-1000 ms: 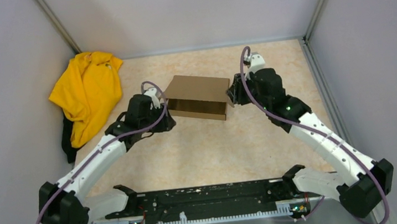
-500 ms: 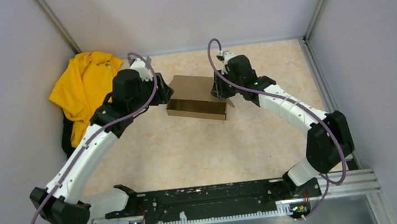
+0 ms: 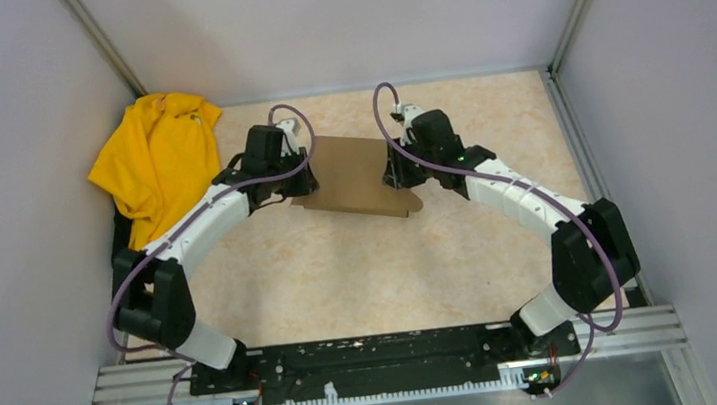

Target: Fold the paper box

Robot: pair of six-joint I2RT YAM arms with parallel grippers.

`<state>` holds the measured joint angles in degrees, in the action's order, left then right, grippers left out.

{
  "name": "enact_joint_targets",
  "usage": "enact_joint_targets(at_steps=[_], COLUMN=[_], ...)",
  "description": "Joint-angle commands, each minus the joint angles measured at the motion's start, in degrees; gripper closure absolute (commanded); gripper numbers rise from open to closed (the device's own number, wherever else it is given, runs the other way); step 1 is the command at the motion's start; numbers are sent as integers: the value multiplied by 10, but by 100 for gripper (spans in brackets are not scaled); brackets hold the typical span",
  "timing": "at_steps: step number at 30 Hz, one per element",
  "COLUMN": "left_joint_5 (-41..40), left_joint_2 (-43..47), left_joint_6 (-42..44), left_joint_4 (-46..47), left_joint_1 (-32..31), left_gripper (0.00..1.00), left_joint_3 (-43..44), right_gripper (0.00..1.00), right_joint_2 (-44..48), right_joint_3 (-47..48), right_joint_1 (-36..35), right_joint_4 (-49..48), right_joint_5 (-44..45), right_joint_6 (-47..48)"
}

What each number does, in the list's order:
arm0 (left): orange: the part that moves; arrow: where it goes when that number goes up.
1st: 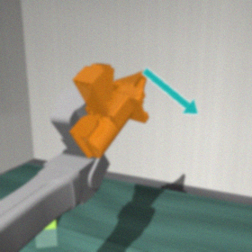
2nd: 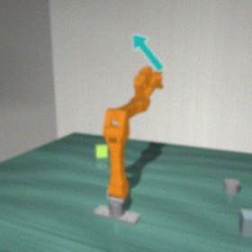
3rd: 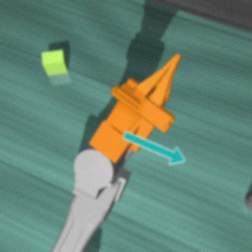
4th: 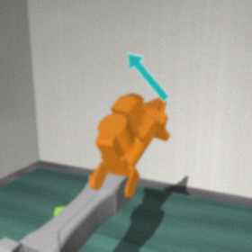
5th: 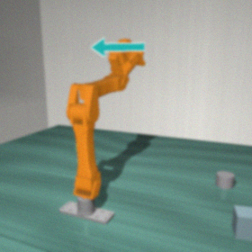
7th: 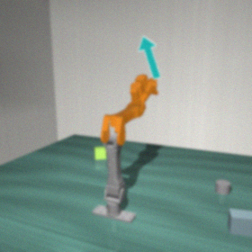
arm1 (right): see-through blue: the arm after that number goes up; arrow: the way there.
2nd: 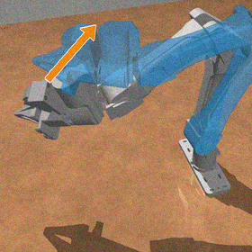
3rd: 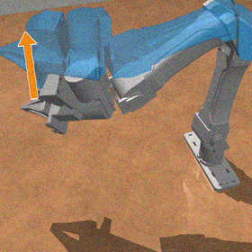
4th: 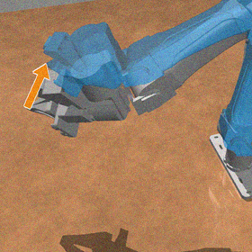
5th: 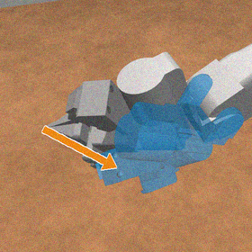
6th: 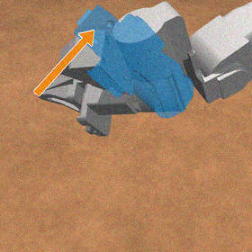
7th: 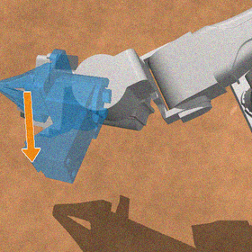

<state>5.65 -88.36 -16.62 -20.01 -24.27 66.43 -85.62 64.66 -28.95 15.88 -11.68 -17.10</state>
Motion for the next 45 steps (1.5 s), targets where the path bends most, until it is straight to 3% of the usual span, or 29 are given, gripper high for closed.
enact_joint_targets(at_steps=[1, 15, 28, 38, 45], left_joint_5=[27, 22, 8, 1, 8], left_joint_2=[-23, -58, 29, -82, -131], left_joint_6=[9, -5, 2, 2, -5], left_joint_4=[24, 39, 1, 29, 32], left_joint_1=[-1, 1, 1, 1, 1], left_gripper=[68, 70, 64, 67, 70], left_joint_3=[-14, -62, 7, 38, 23], right_gripper=[68, 69, 69, 69, 82], right_joint_2=[-3, -50, -30, -55, -101], right_joint_3=[-15, -81, -38, -25, -17], right_joint_1=[5, 29, 32, 32, 32], right_joint_4=[-21, -56, -42, -73, -44], right_joint_5=[-4, -22, 2, -6, -9], right_joint_6=[13, 4, 17, 16, 34])
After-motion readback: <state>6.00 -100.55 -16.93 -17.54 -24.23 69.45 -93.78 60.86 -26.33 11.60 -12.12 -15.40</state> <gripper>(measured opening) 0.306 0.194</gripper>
